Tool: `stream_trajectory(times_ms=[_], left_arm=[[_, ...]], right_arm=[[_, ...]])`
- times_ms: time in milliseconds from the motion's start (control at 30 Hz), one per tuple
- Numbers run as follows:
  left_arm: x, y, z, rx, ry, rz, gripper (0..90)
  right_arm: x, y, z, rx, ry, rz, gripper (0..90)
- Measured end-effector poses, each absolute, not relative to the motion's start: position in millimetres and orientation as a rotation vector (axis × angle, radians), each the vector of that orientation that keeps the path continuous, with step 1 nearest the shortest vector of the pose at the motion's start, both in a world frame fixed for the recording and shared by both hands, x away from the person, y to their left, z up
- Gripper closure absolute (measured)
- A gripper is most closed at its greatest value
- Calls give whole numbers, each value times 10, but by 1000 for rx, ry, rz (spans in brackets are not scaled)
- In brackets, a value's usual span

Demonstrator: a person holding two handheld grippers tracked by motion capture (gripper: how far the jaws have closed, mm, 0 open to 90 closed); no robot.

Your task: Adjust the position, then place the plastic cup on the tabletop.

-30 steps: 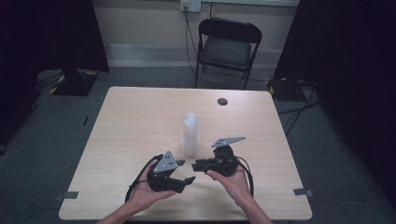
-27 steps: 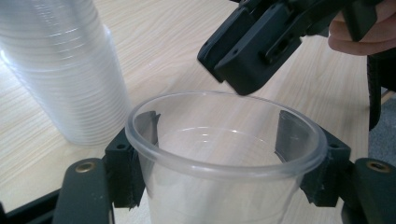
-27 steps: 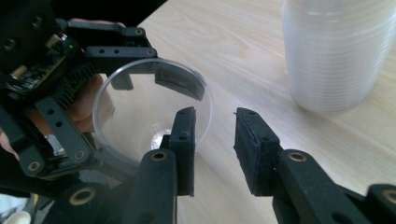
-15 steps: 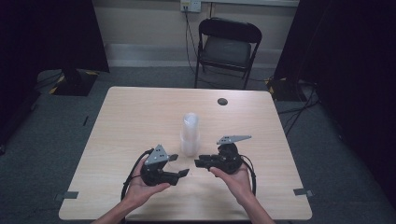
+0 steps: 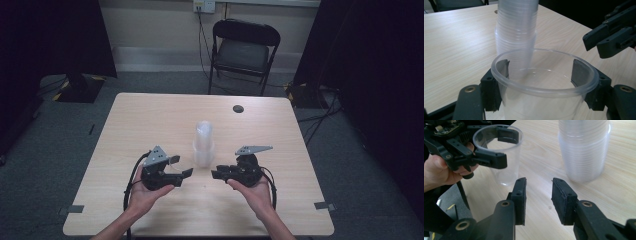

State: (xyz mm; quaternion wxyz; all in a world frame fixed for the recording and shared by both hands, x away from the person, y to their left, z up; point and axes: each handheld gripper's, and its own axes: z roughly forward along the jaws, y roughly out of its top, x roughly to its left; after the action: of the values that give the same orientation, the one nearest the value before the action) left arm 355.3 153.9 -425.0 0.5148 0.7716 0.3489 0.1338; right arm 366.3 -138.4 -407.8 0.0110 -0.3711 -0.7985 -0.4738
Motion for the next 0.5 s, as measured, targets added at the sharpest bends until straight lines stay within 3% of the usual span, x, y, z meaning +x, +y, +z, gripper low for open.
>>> stream_trajectory(times_ms=[233,500], left_arm=[[3617,1587,-4255,1846,864,314,308],[3702,1675,-4180,1804,891,404,310]], right_arm=[[3635,-1371,-4067,-1144,-2541,-1498,588],[3586,-1472,-4112,-1190,-2540,-1546,553]])
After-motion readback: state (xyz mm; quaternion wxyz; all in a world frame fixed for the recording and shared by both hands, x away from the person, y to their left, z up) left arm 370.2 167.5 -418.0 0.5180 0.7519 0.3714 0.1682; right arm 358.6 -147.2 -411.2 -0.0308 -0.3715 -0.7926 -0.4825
